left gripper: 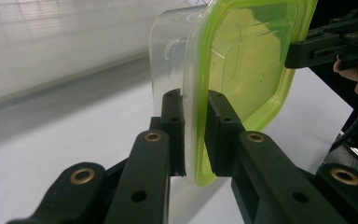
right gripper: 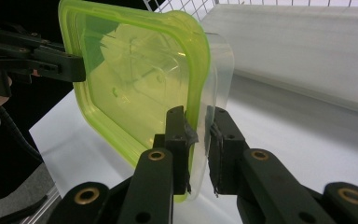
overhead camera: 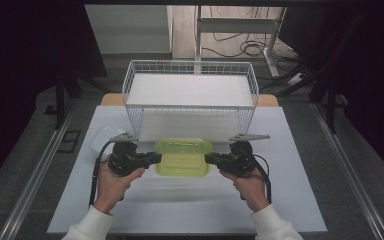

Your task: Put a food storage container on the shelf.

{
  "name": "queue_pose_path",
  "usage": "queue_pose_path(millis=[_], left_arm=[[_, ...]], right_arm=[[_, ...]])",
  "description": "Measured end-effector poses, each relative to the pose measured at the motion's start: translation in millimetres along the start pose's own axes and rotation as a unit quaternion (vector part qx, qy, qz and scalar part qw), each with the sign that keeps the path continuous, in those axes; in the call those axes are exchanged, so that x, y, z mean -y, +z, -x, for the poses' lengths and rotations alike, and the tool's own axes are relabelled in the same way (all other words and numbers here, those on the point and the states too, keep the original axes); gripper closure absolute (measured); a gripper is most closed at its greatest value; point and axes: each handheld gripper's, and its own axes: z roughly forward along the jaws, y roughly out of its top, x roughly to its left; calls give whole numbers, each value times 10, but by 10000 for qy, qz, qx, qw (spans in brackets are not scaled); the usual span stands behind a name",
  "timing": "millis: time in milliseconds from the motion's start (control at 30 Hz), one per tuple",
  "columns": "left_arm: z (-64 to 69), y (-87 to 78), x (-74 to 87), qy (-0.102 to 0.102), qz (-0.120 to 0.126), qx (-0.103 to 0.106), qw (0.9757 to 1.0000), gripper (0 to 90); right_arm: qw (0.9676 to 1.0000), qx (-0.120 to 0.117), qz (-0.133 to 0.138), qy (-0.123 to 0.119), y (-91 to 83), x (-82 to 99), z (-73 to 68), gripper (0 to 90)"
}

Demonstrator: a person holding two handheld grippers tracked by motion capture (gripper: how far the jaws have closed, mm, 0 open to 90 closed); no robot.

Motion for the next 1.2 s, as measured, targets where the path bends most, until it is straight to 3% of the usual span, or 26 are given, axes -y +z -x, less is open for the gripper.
queue_pose_path(millis=[633,1200], left_arm=[[148,-162,-164,290,297,-139,9990,795],[146,-242,-578,392,519,-34,9979,794]], right_arm=[[9986,135,297,-414,-181,-166,-139,791],[9965,255,528,-603,-342,-564,-155,792]])
